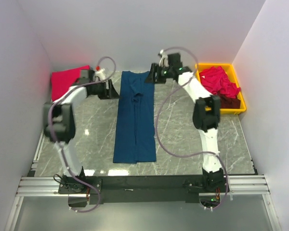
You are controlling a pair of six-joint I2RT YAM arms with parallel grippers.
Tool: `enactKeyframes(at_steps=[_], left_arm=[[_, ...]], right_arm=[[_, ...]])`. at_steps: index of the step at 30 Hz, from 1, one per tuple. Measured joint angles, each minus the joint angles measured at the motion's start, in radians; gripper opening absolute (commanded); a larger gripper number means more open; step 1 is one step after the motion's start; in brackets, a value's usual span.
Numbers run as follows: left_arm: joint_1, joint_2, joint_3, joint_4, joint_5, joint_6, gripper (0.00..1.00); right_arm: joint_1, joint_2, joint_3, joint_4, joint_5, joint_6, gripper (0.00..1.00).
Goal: Fold and stack the t-shirts
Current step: Fold the tshirt
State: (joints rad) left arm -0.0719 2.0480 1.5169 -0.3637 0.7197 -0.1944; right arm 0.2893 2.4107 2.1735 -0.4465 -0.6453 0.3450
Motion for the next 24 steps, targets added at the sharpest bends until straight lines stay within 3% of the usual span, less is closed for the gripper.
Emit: enactKeyframes(at_steps=[2,5,8,12,19,24], left_arm=[[0.024,-0.182,-0.114,0.036,0.014,0.035,0.74],[0.065,-0.444,-0.232,0.069,0.042,0.126,0.74],[0.105,-0.716,-0.348,0.072,0.099,0.285,0.74],[0.118,-0.966,-0.521,-0.022,0.149,0.570,0.74],[0.116,-1.191,-0.797,-0.363,0.183,1.126,0.89],[0.054,-1.248,-0.925,-0.521,0.184,1.482,0.88]], right_arm=[[0.002,-0.142,-0.063,-0.037,0.002,-0.077,0.67],[0.009,-0.397,-0.171,-0.098,0.001,-0.229,0.66],[0.035,-0.662,-0.344,-0.140,0.016,-0.377,0.66],[0.111,-0.935,-0.652,-0.188,0.069,-0.544,0.66],[0.319,-1.241,-1.212,-0.230,0.265,-0.824,0.66],[0.495,-1.345,-1.364,-0.189,0.315,-0.933,0.64]])
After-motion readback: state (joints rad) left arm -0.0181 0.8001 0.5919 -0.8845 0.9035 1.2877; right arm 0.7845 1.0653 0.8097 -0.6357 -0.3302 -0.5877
